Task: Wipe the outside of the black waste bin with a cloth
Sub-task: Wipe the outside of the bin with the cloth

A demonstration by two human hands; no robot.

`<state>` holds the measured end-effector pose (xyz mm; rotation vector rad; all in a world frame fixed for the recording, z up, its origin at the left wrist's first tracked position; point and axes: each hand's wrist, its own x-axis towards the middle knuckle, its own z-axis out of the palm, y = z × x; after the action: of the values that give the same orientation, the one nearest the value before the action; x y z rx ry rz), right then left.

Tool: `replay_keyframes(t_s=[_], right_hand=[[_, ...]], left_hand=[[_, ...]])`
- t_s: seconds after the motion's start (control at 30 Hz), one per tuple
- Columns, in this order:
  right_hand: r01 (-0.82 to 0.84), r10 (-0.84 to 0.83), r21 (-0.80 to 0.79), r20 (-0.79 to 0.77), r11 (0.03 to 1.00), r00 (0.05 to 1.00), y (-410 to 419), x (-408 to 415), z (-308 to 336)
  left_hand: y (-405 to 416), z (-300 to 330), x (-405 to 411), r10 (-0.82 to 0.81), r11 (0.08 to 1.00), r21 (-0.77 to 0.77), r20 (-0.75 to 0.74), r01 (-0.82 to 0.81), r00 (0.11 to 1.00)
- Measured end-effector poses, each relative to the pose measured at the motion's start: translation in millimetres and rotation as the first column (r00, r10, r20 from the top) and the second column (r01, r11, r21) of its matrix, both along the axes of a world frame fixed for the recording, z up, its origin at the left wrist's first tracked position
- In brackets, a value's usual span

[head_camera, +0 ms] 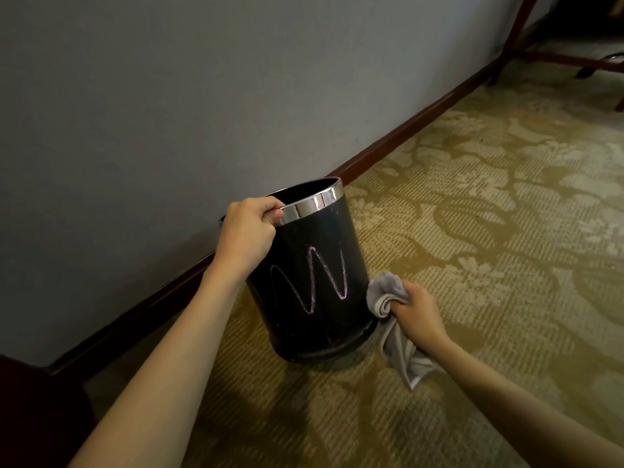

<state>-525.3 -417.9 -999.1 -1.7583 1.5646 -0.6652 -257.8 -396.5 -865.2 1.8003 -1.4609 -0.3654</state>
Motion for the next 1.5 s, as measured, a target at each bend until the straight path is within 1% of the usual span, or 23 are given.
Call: replay_keyframes(t_s=[0.07,0.1,0.2,0.27,0.3,0.4,0.5,0.63,0.73,0.8,0.87,0.9,0.97,1.07,1.13,1.23,1.3,1.37,1.43,1.5], right_hand=[[0.016,-0.015,-0.062,0.020,0.998,1.000,-6,8,14],[0.039,-0.034,-0.098,0.055,0.994,0.998,-11,15,24],[0.114,-0.070,-0.193,0.219,0.975,0.973,-26,35,62],[0.108,-0.017,-0.281,0.308,0.954,0.951,-32,46,87],[0.094,0.016,-0.320,0.324,0.943,0.946,-34,50,96],[0.073,0.051,-0.383,0.304,0.921,0.951,-36,54,102],[0.070,0.051,-0.388,0.294,0.919,0.954,-29,49,84],[-0.017,0.059,-0.332,0.116,0.943,0.992,-6,26,34],[-0.091,0.079,-0.226,-0.061,0.970,0.995,11,6,1],[-0.115,0.097,-0.142,-0.125,0.983,0.987,17,-4,-7],[-0.114,0.101,-0.108,-0.117,0.988,0.988,16,-4,-2],[-0.107,0.094,-0.130,-0.104,0.986,0.990,14,-2,5],[-0.098,0.092,-0.221,-0.041,0.970,0.995,7,7,27],[-0.065,0.122,-0.353,0.140,0.933,0.983,-6,30,72],[-0.049,0.140,-0.429,0.185,0.902,0.973,-14,44,93],[-0.048,0.159,-0.486,0.190,0.873,0.969,-15,54,97],[-0.050,0.170,-0.509,0.191,0.859,0.967,-7,54,83],[-0.093,0.195,-0.524,0.143,0.847,0.970,4,48,61],[-0.146,0.218,-0.505,0.087,0.851,0.972,16,36,37],[-0.198,0.232,-0.442,0.024,0.875,0.972,30,19,15]], left_hand=[[-2,-3,-6,-0.016,1.000,-0.008,0.035,0.016,0.999],[-3,-4,-9,-0.022,1.000,-0.014,0.050,0.022,0.999],[-6,-4,-15,-0.032,0.999,-0.034,0.069,0.035,0.997],[-6,-4,-21,-0.043,0.998,-0.047,0.095,0.048,0.995],[-5,-4,-23,-0.046,0.997,-0.049,0.109,0.052,0.993],[-3,-5,-24,-0.035,0.998,-0.050,0.124,0.041,0.992],[-2,-5,-19,-0.028,0.999,-0.034,0.116,0.032,0.993],[-2,-5,-10,-0.005,1.000,-0.023,0.065,0.006,0.998],[-2,-4,-4,0.010,1.000,-0.006,0.048,-0.010,0.999],[-2,-4,-5,0.003,1.000,0.003,0.042,-0.003,0.999],[-2,-5,-9,0.002,1.000,0.000,0.053,-0.002,0.999],[-1,-5,-13,0.002,1.000,-0.014,0.061,-0.001,0.998],[-1,-6,-20,0.000,0.999,-0.045,0.084,0.004,0.997],[-2,-7,-28,0.012,0.997,-0.082,0.136,-0.001,0.991],[-2,-6,-32,0.029,0.996,-0.084,0.163,-0.015,0.986],[-2,-4,-28,0.064,0.996,-0.073,0.154,-0.053,0.986],[0,-3,-21,0.054,0.997,-0.051,0.110,-0.049,0.992],[2,-3,-14,0.046,0.999,-0.023,0.079,-0.045,0.996],[4,-1,-9,0.057,0.998,-0.005,0.058,-0.057,0.997],[5,2,-4,0.075,0.997,0.007,0.038,-0.076,0.996]])
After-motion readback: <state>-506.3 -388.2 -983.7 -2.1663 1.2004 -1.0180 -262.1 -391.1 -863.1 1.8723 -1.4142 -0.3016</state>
